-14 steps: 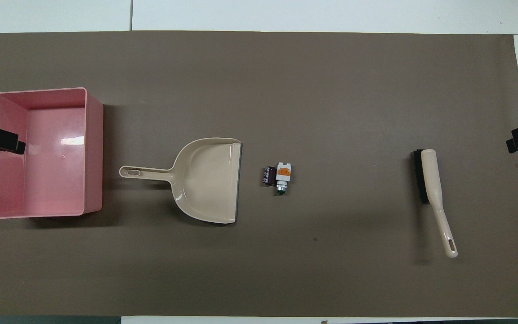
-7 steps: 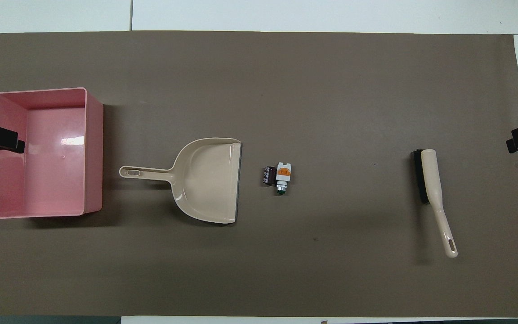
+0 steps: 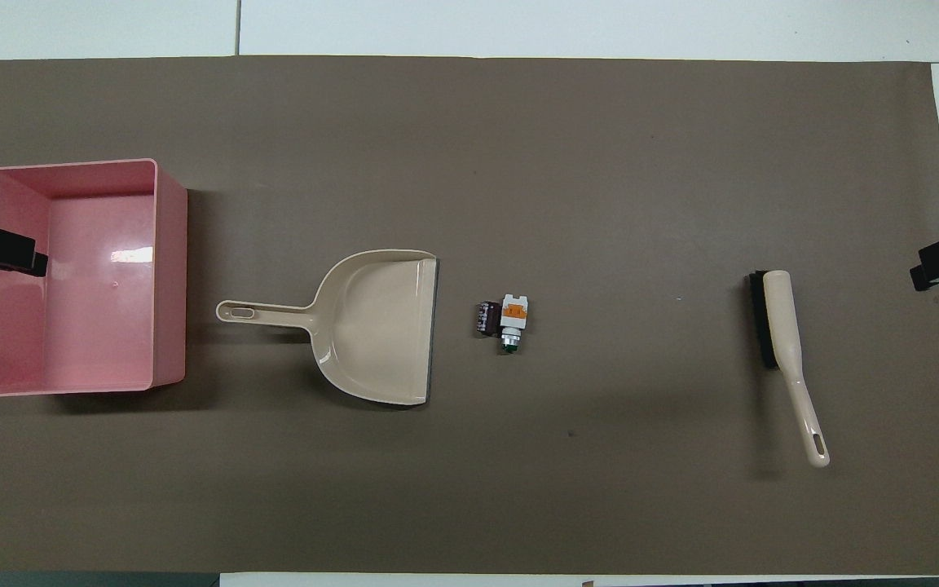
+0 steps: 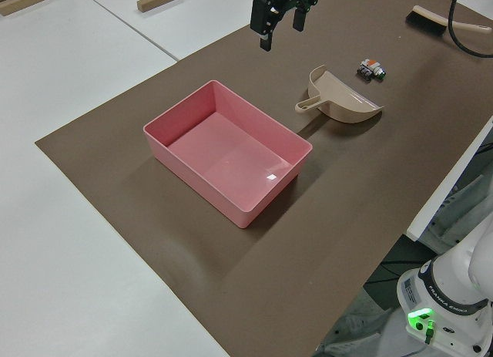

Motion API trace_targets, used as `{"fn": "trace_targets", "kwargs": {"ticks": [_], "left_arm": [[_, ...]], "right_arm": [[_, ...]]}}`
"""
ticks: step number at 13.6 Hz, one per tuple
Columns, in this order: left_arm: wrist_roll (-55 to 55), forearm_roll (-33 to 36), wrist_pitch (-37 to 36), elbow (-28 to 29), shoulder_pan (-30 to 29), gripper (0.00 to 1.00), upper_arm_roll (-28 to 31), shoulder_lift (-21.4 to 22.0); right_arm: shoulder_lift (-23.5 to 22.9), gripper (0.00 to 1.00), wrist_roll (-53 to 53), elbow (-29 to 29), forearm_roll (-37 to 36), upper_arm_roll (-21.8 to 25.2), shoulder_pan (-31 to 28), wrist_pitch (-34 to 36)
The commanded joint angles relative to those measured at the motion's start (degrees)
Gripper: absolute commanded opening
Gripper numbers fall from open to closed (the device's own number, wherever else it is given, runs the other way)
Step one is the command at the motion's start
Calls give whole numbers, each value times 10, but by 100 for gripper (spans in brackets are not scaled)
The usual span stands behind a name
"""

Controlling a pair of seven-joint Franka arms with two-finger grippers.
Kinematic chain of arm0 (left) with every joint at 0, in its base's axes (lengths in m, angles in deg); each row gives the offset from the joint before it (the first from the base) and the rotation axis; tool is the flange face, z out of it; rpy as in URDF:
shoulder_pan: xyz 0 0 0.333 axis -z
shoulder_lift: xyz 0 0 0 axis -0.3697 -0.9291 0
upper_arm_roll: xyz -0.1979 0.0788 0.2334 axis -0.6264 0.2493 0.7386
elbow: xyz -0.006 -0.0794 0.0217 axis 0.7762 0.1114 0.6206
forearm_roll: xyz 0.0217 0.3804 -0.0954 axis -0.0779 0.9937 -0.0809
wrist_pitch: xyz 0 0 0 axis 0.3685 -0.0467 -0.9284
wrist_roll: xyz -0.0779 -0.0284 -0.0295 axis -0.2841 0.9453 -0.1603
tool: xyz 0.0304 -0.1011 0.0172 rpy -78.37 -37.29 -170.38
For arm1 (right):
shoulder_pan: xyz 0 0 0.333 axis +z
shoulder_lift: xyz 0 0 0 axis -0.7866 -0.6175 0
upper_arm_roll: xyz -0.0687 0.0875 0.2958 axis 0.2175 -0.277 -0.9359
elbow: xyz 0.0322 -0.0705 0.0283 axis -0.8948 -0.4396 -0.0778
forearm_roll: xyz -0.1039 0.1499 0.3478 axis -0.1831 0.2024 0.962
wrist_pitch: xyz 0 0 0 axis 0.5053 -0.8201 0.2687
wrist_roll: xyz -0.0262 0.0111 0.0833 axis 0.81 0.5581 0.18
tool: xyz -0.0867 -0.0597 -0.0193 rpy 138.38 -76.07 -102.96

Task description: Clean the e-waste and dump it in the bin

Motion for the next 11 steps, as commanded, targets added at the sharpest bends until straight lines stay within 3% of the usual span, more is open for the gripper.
{"fn": "trace_targets", "kwargs": {"ticks": [1,3,7,11], "left_arm": [[-104,9,27,12,4,99,-3,8],[-206,8,44,17,7,99,-7,10],[-443,9,93,81,62,99,-6,33],[-564,9,200,171,103,99,-8,32]], "right_arm": [[49,99,-7,-77,12,1,-11,-3],[76,99,-9,-141,12,2,-9,-40],[195,99,-6,-426,12,2,-3,-238],[160,99,-5,-509,12,4,-11,-320]]}}
